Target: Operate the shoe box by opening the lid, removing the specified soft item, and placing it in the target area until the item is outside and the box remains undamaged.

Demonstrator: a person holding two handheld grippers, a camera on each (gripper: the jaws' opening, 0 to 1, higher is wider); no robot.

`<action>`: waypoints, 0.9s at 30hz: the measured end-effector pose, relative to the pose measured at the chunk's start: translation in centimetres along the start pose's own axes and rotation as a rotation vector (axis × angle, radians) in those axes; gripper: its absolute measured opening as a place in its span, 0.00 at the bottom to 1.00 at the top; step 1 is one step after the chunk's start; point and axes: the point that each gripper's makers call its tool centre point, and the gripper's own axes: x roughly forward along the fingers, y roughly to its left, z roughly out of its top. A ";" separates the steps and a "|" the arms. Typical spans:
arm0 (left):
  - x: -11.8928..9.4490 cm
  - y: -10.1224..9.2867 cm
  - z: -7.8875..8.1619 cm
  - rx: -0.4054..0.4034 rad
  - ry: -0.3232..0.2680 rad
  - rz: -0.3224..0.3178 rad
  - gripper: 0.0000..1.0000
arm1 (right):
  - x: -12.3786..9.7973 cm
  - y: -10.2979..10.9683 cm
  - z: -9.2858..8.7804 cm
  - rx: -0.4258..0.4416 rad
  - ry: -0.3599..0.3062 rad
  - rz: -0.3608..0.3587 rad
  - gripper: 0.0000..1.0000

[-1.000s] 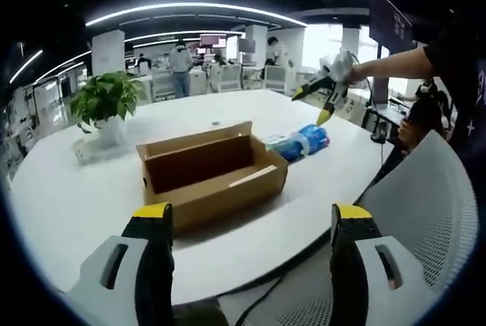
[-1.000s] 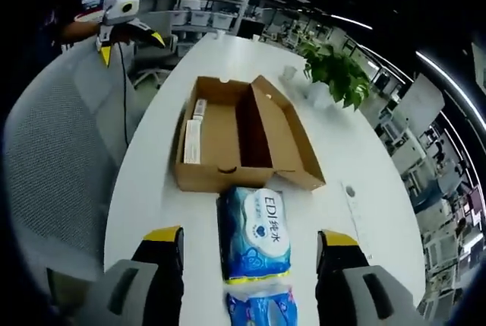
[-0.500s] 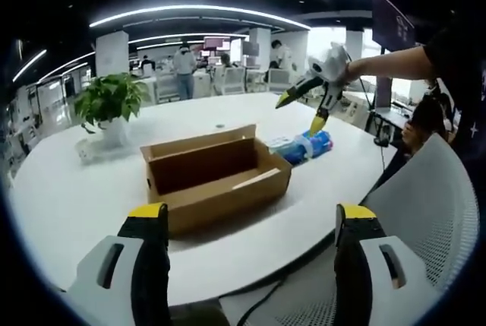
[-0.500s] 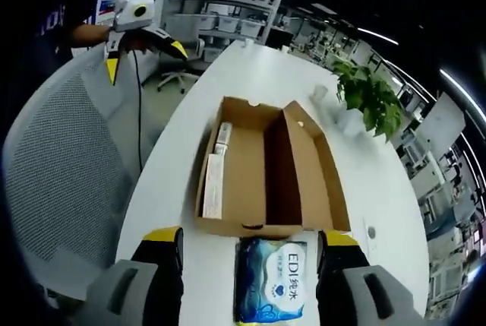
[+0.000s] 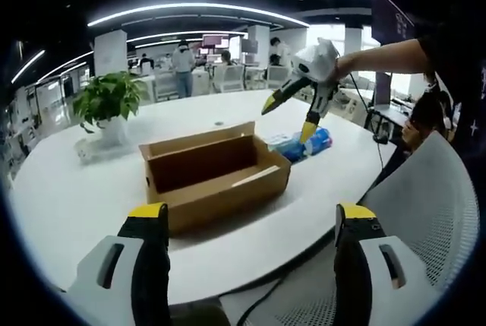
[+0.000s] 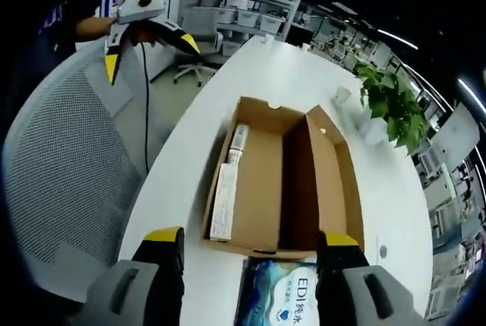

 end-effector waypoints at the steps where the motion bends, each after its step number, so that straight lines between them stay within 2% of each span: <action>1: 0.0 0.0 0.0 -0.002 0.000 0.001 0.88 | 0.2 0.0 0.0 0.000 0.004 0.006 0.69; 5: 0.0 0.1 -0.1 0.000 0.003 0.004 0.88 | 1.2 0.0 -0.3 -0.023 0.028 0.015 0.67; 8: 0.0 0.1 -0.1 -0.001 0.006 0.005 0.88 | 1.7 -0.1 0.0 -0.002 0.021 0.027 0.64; 15: 0.1 0.2 -0.1 -0.004 0.012 0.008 0.87 | 3.7 -0.9 -0.4 -0.021 0.053 0.018 0.59; 18: 0.1 0.2 -0.2 -0.005 0.016 0.008 0.87 | 4.4 -1.3 -0.8 -0.057 0.076 0.004 0.57; 27: 0.0 0.4 -0.1 -0.013 0.011 0.018 0.87 | 6.6 -0.3 -0.9 -0.065 0.095 0.067 0.57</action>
